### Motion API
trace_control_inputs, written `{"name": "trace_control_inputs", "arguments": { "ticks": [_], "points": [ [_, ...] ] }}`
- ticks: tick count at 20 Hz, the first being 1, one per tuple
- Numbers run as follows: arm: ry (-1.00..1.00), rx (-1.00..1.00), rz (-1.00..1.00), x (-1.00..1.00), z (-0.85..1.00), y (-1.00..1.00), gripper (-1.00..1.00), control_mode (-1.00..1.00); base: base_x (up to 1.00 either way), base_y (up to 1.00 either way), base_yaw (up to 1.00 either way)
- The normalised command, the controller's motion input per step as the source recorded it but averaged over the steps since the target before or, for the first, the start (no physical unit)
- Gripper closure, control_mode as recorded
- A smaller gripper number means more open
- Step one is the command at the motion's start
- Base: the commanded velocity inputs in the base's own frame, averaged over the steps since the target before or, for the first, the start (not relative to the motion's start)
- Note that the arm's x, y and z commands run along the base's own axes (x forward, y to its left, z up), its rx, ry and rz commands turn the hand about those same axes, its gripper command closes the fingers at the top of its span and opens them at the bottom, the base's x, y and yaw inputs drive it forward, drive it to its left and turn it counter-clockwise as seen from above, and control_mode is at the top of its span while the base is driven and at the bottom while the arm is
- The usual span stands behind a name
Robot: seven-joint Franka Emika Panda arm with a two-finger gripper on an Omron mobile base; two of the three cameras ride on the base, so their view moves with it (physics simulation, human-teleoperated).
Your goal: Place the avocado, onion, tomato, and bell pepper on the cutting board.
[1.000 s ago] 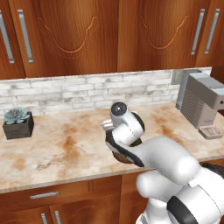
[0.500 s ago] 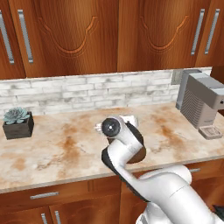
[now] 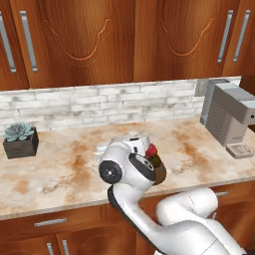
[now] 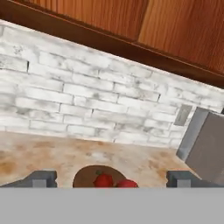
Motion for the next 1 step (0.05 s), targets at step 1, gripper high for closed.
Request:
{"name": "trace_control_inputs", "arguments": {
  "ticks": [1],
  "points": [
    [-0.11, -0.14, 0.00, -0.20, 0.33, 0.61, -1.00, -1.00, 0.00, 0.00, 0.00]
  ]
}}
